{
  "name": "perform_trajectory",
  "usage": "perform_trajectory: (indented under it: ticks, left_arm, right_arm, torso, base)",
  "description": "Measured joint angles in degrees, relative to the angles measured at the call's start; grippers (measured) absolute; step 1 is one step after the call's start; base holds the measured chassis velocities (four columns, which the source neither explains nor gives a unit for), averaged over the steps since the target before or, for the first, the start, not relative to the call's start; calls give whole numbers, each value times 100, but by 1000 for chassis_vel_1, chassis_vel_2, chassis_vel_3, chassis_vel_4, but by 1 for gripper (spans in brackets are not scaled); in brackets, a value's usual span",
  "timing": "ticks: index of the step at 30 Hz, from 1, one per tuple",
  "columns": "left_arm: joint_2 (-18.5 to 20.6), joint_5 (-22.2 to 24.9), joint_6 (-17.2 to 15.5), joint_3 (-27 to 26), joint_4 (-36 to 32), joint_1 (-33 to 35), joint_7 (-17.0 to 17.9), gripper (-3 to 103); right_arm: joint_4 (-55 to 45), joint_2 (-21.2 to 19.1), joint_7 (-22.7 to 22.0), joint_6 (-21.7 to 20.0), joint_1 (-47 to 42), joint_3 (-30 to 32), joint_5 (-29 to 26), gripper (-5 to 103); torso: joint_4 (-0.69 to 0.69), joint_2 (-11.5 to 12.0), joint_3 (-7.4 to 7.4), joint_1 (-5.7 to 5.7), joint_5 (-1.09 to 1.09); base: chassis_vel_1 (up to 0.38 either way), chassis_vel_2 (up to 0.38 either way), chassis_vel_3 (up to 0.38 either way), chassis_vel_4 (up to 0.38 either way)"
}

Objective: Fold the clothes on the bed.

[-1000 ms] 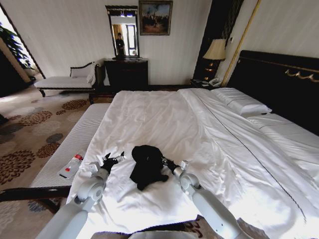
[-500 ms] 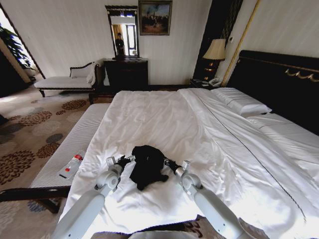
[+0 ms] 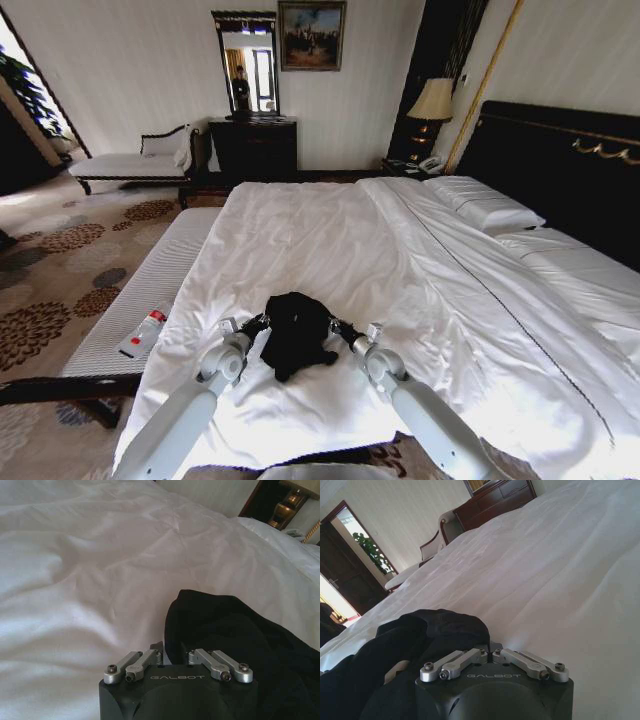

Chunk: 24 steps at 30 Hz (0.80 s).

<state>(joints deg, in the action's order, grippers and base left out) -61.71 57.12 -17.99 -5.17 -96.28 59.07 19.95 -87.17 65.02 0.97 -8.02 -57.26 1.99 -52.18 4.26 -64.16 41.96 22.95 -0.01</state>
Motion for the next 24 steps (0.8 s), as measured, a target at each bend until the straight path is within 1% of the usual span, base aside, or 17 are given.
perform_trajectory:
  ticks: [1,2,5,6,14,19,21,22,24]
  left_arm:
    - [-24,5,-12,24,33,-33,1,19]
    - [-24,5,-12,24,33,-33,1,19]
    - [-61,26,-18,55,56,-84,7,3]
    - [-65,31,-18,64,57,-96,10,2]
    - [-64,18,34,79,25,-111,36,0]
    - [56,-54,55,36,-219,-50,44,0]
    - [166,-20,38,-20,-466,-43,44,0]
    - [230,34,1,-63,-598,-57,44,0]
    - [261,56,-16,-80,-654,-75,45,0]
  right_arm:
    - [-15,-9,-3,-6,-10,13,-5,0]
    - [-15,-9,-3,-6,-10,13,-5,0]
    - [-27,-27,-4,-9,-20,31,-5,0]
    - [-31,-27,-5,-9,-21,38,-5,0]
    - [-51,-17,-17,-9,-39,62,-1,0]
    - [-188,-24,-98,-23,-87,122,2,0]
    - [-442,-99,-207,-91,-100,195,-28,0]
    - [-631,-206,-288,-143,-96,228,-54,0]
    - [-731,-271,-330,-172,-89,241,-69,0]
  torso:
    - [0,0,0,0,0]
    - [0,0,0,0,0]
    - [0,0,0,0,1]
    - [0,0,0,0,1]
    - [0,0,0,0,0]
    - [0,0,0,0,1]
    - [0,0,0,0,1]
    - [-1,-1,0,0,0]
    - [-1,0,0,0,1]
  base:
    - [0,0,0,0]
    - [0,0,0,0]
    - [0,0,0,0]
    - [0,0,0,0]
    - [0,0,0,0]
    - [0,0,0,0]
    - [0,0,0,0]
    - [0,0,0,0]
    - [0,0,0,0]
